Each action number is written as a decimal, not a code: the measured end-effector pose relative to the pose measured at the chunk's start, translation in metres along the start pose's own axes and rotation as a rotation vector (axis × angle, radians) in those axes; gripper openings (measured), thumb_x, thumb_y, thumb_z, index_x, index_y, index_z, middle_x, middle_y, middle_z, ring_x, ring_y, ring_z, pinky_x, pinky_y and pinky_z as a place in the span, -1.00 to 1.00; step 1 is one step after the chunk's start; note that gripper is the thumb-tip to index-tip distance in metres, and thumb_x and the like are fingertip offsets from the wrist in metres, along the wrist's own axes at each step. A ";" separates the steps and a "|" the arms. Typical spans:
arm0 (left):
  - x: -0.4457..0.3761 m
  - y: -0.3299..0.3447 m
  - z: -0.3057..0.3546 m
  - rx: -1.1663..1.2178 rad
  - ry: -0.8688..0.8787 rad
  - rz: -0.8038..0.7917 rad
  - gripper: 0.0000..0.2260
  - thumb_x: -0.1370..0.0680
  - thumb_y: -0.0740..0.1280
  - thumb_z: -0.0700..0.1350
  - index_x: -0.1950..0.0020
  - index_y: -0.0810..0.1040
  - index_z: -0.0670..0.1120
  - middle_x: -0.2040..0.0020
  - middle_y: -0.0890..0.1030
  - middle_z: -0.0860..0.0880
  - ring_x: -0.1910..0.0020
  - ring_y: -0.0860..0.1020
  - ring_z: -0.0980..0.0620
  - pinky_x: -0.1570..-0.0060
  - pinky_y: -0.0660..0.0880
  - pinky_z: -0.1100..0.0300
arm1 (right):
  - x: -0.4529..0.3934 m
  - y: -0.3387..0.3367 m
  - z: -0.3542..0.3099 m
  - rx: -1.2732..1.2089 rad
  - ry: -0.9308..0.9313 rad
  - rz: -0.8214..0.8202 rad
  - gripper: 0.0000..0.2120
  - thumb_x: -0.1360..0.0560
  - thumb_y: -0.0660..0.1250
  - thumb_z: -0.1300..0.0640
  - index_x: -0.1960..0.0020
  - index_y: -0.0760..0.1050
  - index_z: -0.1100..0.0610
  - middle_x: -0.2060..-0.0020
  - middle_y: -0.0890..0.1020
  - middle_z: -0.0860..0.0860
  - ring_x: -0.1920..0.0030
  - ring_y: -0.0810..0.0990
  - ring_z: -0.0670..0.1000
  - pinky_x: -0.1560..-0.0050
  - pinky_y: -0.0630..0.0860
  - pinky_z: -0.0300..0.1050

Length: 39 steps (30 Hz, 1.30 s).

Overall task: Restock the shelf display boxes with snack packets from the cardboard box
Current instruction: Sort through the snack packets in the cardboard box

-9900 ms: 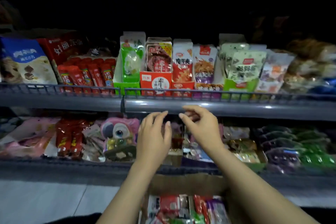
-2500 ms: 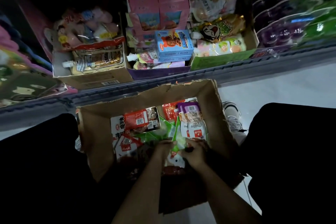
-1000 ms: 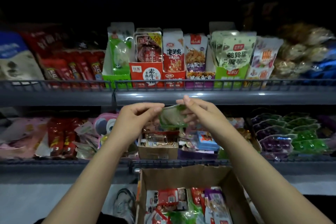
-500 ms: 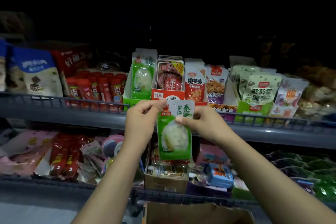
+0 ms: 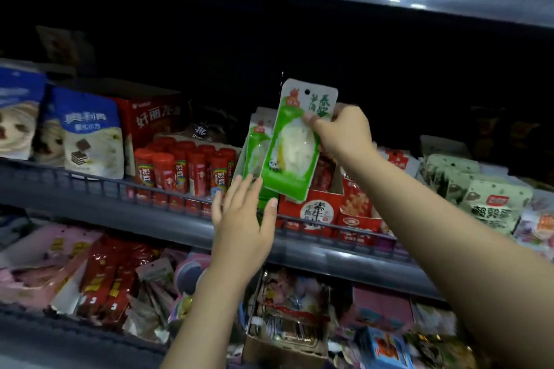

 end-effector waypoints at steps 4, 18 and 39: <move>-0.002 0.009 -0.012 0.005 -0.068 -0.062 -0.49 -0.62 -0.01 0.14 -0.54 -0.03 0.06 -0.54 0.07 0.13 -0.50 -0.04 0.21 -0.47 -0.26 0.11 | -0.033 0.028 -0.004 -0.005 0.047 -0.028 -0.89 -0.48 0.37 0.00 0.09 0.55 0.04 0.18 0.61 0.00 0.11 0.63 0.06 0.06 0.59 -0.03; 0.000 0.023 -0.027 -0.229 -0.028 -0.136 -0.33 -0.40 -0.35 0.31 -0.51 -0.07 0.23 -0.50 -0.28 0.15 -0.41 -0.34 0.27 -0.37 -0.38 0.10 | -0.055 0.104 0.024 0.150 0.137 -0.316 -0.89 -0.43 0.44 0.15 0.20 0.52 0.13 0.32 0.66 0.10 0.34 0.66 0.08 0.34 0.57 -0.08; 0.004 0.028 -0.027 -0.241 0.017 -0.078 -0.33 -0.40 -0.35 0.24 -0.52 -0.04 0.18 -0.46 -0.30 0.13 -0.45 -0.33 0.20 -0.36 -0.43 0.06 | -0.047 0.089 0.025 0.333 -0.095 -0.249 -0.42 -0.36 0.42 0.34 -0.36 0.40 0.20 -0.27 0.50 0.12 -0.24 0.48 0.08 -0.10 0.36 -0.28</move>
Point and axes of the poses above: each hand's wrist, its own x-axis away from the middle knuckle, its own y-axis out of the palm, z = x × y, the point moved 8 cm from there along -x, towards the middle knuckle
